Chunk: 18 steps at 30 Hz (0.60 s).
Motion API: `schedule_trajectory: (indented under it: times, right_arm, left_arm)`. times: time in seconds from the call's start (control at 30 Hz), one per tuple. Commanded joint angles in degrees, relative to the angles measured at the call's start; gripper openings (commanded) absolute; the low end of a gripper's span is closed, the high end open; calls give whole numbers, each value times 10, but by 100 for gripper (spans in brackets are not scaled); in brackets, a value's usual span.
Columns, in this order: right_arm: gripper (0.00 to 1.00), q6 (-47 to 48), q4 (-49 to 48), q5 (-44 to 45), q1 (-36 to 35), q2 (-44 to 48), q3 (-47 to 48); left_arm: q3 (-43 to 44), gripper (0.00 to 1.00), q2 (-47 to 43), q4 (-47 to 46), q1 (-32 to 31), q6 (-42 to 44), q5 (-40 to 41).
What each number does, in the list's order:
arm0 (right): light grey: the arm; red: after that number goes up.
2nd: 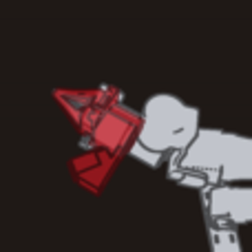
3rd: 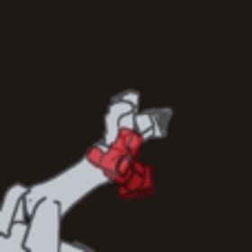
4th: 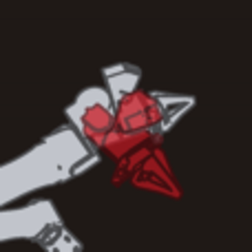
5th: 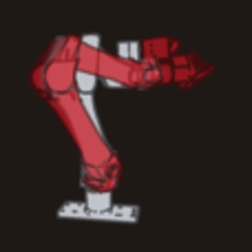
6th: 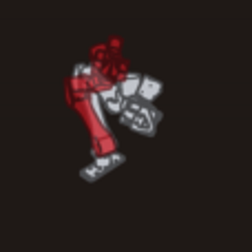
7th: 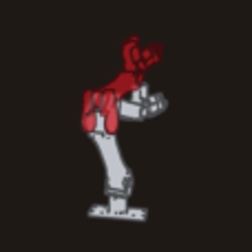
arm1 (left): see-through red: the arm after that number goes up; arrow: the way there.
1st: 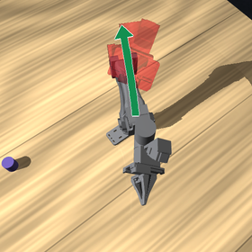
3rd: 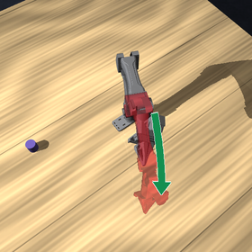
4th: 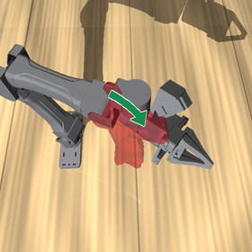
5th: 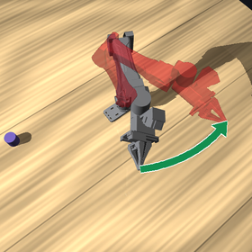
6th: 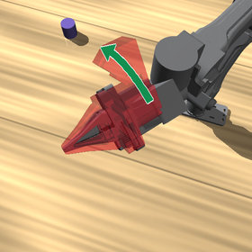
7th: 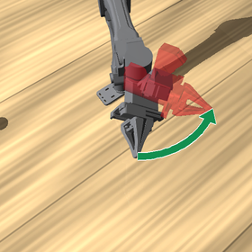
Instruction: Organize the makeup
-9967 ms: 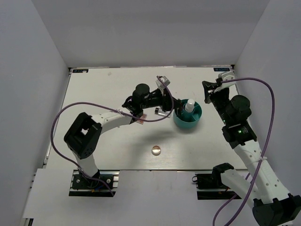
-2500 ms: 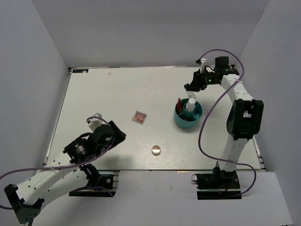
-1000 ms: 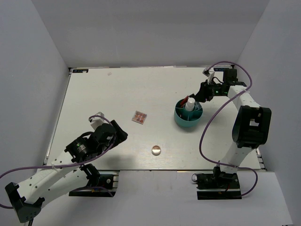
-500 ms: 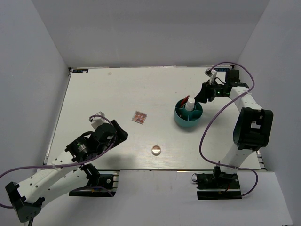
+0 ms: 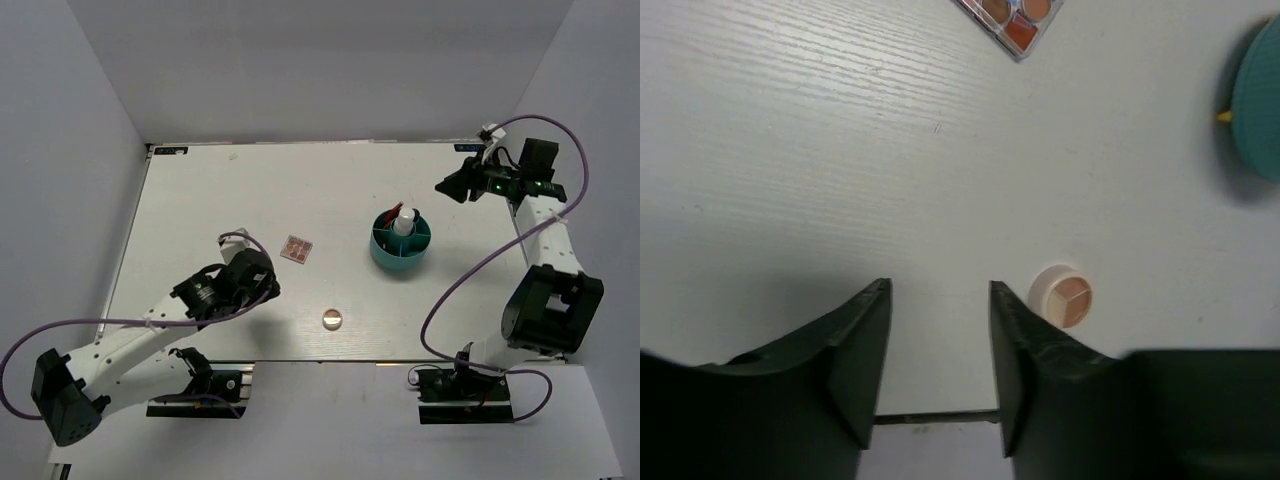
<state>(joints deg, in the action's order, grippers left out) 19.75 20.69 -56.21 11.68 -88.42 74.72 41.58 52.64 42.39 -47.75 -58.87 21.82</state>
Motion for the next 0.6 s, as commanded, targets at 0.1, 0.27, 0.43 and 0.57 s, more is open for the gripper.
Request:
schedule_trajectory:
  times: [0.1, 0.27, 0.43, 0.57]
  right_arm:
    - [33, 21, -52, -120, 1, 104, -35]
    - [22, 66, 8, -164, -12, 149, -48]
    - [55, 182, 126, -161, -28, 171, -34]
    - [61, 212, 179, -160, -32, 183, -40]
  left_arm:
    - [69, 39, 104, -40, 0, 89, -1]
    - [158, 37, 237, -62, 25, 197, -27]
    - [288, 78, 389, -39, 76, 313, -92]
    - [386, 88, 477, -3, 110, 386, -111]
